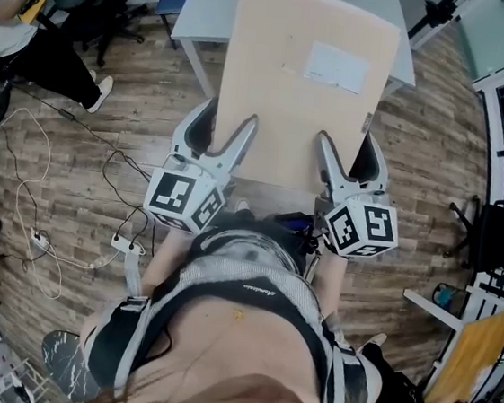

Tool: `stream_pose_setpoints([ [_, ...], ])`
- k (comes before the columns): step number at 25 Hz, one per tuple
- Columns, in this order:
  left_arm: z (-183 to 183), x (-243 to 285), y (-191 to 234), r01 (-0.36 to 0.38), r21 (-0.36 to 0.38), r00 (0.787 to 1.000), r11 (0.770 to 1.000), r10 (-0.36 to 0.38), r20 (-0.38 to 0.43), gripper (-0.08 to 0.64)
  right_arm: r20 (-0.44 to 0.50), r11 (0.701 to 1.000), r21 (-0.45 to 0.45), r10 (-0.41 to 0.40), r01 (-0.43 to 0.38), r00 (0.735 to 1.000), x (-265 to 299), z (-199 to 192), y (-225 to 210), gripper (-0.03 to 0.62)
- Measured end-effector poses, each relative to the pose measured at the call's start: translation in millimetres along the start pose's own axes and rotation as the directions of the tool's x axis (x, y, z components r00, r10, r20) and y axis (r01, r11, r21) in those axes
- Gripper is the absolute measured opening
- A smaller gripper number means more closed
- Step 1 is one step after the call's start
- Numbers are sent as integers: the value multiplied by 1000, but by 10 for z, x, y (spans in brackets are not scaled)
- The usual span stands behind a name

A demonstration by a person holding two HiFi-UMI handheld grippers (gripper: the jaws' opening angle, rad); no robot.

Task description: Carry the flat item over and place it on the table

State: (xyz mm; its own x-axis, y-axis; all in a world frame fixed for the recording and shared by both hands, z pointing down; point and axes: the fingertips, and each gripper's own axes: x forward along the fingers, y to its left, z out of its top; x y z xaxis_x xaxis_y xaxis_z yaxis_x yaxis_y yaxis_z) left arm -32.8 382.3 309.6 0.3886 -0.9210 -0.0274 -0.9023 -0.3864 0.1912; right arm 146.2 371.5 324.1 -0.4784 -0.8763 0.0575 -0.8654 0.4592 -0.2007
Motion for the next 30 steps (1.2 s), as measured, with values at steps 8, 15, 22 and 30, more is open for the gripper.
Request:
stream_pose_setpoints([
  [8,16,-53,91,-11,-3,1000,1000,11,1,281,-4,1000,-13,4,-4,1000,50,-5,98,354],
  [15,28,-113,126,-7,-11,1000,1000,7,5,278,-4,1000,-18,1,-2,1000,36,-9,164,353],
  [22,41,-186,186,-6,-22,1000,1000,6,7,278,-8,1000,-21,3,-3,1000,40,-20,254,351],
  [30,69,-229,219,-17,-27,1000,999,18,17,276,-10,1000,-28,14,-15,1000,62,-2,302,351],
])
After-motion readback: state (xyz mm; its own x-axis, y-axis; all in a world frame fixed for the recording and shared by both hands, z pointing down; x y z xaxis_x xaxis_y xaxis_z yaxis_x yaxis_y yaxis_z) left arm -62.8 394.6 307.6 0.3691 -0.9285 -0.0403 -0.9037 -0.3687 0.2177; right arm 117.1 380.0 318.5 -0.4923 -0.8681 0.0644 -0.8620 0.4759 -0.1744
